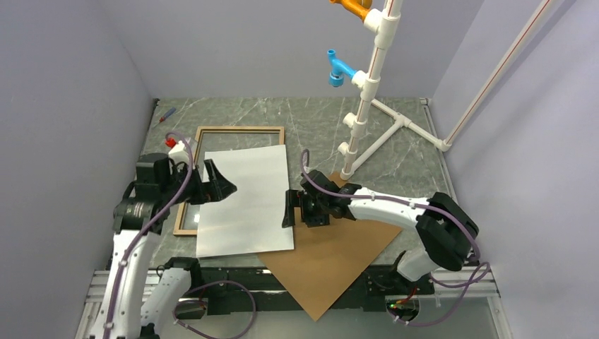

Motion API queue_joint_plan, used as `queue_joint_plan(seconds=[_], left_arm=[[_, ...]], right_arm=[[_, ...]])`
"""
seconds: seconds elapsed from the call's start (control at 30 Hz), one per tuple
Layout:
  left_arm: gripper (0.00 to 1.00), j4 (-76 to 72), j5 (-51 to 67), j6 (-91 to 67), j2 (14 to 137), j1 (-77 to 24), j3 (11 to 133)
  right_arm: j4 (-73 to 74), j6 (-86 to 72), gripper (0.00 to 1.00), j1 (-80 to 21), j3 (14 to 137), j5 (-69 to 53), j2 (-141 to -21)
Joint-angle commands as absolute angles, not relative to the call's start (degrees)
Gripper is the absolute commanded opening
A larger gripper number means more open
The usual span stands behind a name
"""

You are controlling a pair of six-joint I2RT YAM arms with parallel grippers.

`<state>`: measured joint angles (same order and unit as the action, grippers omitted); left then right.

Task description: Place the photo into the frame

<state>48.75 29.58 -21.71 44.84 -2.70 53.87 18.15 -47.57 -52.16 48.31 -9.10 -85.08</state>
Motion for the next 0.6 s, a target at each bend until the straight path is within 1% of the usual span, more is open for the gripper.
queue_joint_plan(seconds=[0.0,0.13,0.3,0.43,0.57], left_arm=[[0.98,49.87,27.66,-17.46,39.3,-2.39,56.56],[0.99,46.39,29.51,-18.63,34.38,-2.42,55.6],[0.99,42.48,33.83,-20.47,30.7,-2.44,54.61],[0.99,40.81,36.28,-21.32,29.88,-2.38,54.04],[0.99,40.25,36.61,-21.79,29.53,-2.37,53.17]], right_arm=[[13.53,-45.56,0.98,-52.24,51.99,-9.22,-88.22],[12.7,-45.93,0.97,-51.61,53.39,-9.7,-91.28],[7.69,-47.12,0.96,-49.29,52.63,-14.49,-93.72],[1.75,-48.68,0.92,-46.89,51.16,-19.44,-95.13],[0.48,-48.08,0.87,-45.89,52.39,-21.38,-97.03]])
